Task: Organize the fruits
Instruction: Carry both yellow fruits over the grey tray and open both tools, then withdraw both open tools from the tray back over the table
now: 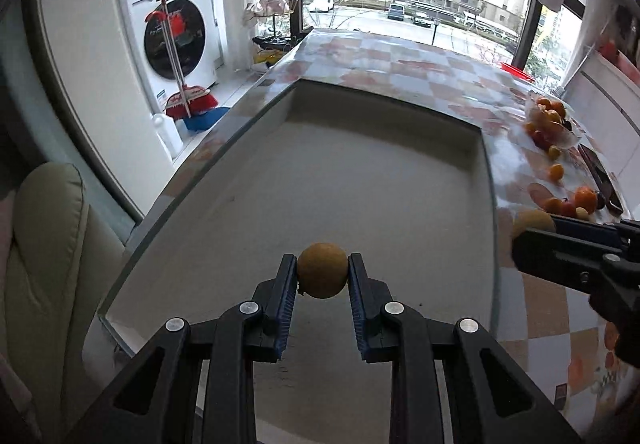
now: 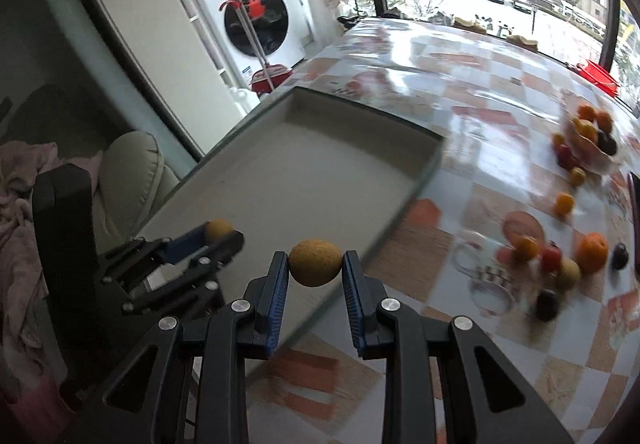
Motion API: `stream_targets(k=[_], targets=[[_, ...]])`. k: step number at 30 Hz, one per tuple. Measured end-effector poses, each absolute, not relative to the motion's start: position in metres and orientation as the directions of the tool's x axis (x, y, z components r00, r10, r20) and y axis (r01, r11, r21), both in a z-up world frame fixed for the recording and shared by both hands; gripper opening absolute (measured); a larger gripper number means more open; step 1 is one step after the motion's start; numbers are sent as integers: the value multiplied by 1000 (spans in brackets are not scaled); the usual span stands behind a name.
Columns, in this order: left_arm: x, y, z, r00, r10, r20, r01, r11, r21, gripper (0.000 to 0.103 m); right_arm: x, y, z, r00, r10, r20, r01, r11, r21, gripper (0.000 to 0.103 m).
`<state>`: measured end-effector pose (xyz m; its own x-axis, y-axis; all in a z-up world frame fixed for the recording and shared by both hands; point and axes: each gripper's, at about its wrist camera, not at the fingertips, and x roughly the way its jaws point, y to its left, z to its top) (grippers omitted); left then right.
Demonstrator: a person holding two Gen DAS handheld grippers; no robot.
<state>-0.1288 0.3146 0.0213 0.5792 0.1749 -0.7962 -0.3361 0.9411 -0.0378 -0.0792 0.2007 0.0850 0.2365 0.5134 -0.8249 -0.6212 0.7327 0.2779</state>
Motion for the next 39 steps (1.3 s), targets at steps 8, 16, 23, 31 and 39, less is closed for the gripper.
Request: stream_targets(k=[8, 16, 23, 31, 39], targets=[[-132, 321, 16, 580, 168, -797, -337, 940, -47, 27, -77, 217, 79, 221, 490, -843, -629, 732, 260, 31], [-134, 319, 4, 554, 200, -808, -371, 928, -25, 96, -74, 207, 78, 234, 477, -847, -605, 754, 257, 84], [-136, 301, 23, 607, 187, -772, -323, 946, -24, 96, -64, 155, 69, 303, 407, -862, -514, 831, 212, 103], [-135, 239, 55, 703, 47, -709, -132, 989, -65, 96, -52, 43, 56, 413, 278, -867, -250, 950, 185, 103], [-118, 154, 18, 625, -25, -780, 49, 999, 7, 96, -55, -61, 21, 418, 39, -908, 2, 999, 44, 103]])
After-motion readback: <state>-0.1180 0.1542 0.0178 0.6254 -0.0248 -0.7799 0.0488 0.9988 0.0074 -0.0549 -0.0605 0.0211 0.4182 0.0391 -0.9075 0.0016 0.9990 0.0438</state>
